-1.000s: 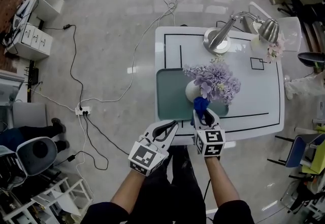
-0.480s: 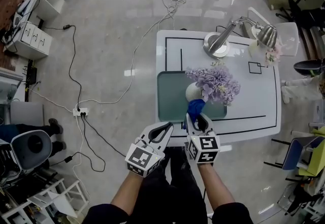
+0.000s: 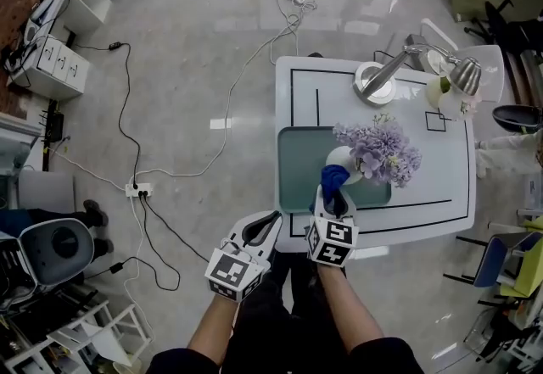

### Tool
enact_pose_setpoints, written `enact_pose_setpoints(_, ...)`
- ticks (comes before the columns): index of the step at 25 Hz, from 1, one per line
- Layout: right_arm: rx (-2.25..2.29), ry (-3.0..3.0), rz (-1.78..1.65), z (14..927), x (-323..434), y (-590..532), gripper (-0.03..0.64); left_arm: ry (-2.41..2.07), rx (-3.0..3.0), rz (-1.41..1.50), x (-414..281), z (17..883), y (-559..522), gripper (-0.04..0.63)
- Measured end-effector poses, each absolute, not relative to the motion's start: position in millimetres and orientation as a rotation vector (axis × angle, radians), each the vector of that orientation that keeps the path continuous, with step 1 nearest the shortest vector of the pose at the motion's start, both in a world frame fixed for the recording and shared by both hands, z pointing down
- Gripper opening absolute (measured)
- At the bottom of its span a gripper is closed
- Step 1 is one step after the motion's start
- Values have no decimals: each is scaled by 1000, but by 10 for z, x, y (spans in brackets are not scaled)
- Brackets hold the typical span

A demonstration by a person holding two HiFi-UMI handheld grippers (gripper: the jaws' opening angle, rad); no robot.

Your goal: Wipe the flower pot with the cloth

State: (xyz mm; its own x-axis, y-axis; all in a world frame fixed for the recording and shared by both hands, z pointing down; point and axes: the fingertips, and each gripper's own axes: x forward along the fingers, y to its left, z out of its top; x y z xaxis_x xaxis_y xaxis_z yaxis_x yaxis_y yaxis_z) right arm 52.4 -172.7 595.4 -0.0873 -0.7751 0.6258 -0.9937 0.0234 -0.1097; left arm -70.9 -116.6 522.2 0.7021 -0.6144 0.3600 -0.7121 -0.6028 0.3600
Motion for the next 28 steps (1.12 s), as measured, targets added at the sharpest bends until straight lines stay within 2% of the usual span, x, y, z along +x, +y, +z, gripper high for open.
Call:
enact_pose_setpoints(7,1783,-1847,813,6222,439,-1727,107,-1023,2406,262,-920,5313,-1344,18)
enact_pose_setpoints(13,1785,-1948,693,5888,226,-1915,107,-1011,2406,249,-966,5313,-1481,18)
enact_pose_setpoints(28,1867,-1825,1029,6294,322,-2047,107,-987,2410,276,-989,5344,-1602,18)
